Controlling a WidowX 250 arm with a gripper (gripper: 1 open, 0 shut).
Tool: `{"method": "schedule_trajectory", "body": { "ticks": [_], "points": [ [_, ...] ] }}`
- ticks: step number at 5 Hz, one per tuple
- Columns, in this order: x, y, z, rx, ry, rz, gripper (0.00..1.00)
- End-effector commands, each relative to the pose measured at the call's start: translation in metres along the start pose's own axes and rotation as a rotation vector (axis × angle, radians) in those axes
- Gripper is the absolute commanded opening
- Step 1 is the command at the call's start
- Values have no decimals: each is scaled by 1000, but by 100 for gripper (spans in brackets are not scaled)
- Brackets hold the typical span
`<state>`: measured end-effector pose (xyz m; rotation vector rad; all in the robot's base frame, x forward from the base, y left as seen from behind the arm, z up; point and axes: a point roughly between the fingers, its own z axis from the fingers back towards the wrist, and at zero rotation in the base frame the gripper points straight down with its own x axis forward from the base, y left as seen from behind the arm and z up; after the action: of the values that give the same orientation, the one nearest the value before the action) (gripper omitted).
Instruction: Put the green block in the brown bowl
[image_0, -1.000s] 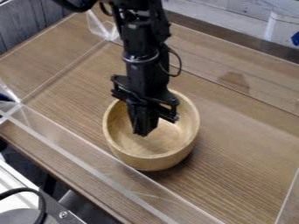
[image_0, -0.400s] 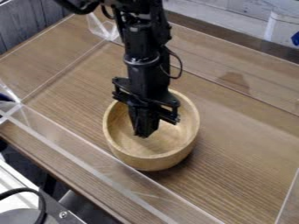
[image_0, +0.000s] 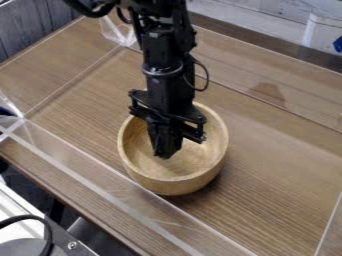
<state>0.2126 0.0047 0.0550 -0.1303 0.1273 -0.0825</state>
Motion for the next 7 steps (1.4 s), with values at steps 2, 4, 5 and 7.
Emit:
{"method": "schedule_trajectory", "body": {
  "ticks": [2,4,5,7],
  "points": [
    [9,1,9,3,-39,-4,0],
    [10,2,9,-2,-37,-1,0],
    [11,2,8,-4,-37,0,0],
    [12,3,8,-8,-34,4,0]
  ]
}}
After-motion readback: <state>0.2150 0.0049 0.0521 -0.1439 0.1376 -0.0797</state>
